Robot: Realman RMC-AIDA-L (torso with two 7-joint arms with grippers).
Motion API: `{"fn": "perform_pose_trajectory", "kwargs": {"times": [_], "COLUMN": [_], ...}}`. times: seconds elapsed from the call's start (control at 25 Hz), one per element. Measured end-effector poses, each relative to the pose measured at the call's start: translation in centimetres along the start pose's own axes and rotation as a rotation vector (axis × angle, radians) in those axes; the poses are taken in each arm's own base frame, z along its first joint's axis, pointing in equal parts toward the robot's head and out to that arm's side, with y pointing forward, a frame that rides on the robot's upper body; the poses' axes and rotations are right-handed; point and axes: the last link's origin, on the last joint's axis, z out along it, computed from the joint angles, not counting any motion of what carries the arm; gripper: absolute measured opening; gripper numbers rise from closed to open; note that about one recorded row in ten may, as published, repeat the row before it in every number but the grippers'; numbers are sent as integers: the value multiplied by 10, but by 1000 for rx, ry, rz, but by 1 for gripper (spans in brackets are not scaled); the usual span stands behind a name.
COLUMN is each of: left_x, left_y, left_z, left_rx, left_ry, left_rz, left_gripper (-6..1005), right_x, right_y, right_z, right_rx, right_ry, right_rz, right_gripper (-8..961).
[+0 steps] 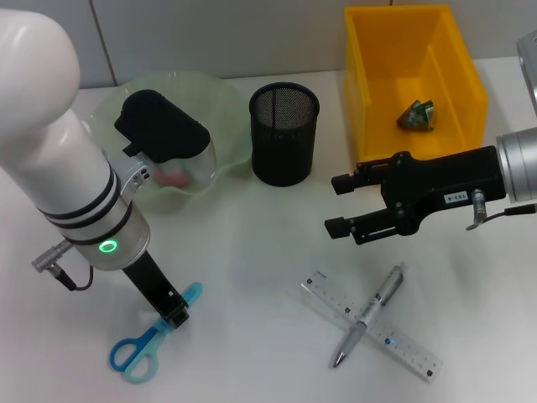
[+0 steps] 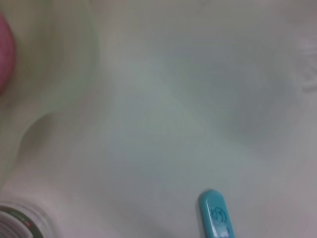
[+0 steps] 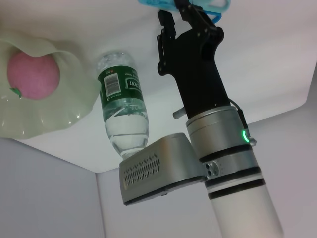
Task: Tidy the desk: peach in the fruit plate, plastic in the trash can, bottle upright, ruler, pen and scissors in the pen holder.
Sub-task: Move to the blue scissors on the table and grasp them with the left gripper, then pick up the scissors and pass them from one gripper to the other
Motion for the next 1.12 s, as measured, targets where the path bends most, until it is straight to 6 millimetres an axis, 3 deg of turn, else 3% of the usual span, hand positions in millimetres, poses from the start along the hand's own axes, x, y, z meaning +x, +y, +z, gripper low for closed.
{"fn": "perform_pose_trajectory", "kwargs": {"times": [0.92, 1.12], "left_x": [1, 3], "left_y": [1, 2], "left_z": [5, -4], "left_rx": [24, 5], "left_ry": [-3, 24], "left_rz": [34, 23], "left_gripper": [226, 222], "right_x": [-2, -3], "right_y": [2, 0], "right_z": [1, -2], "right_rx": [-11, -6], "right_ry": [-3, -7], "right_rz": [-9, -13], "right_gripper": [768, 768]}}
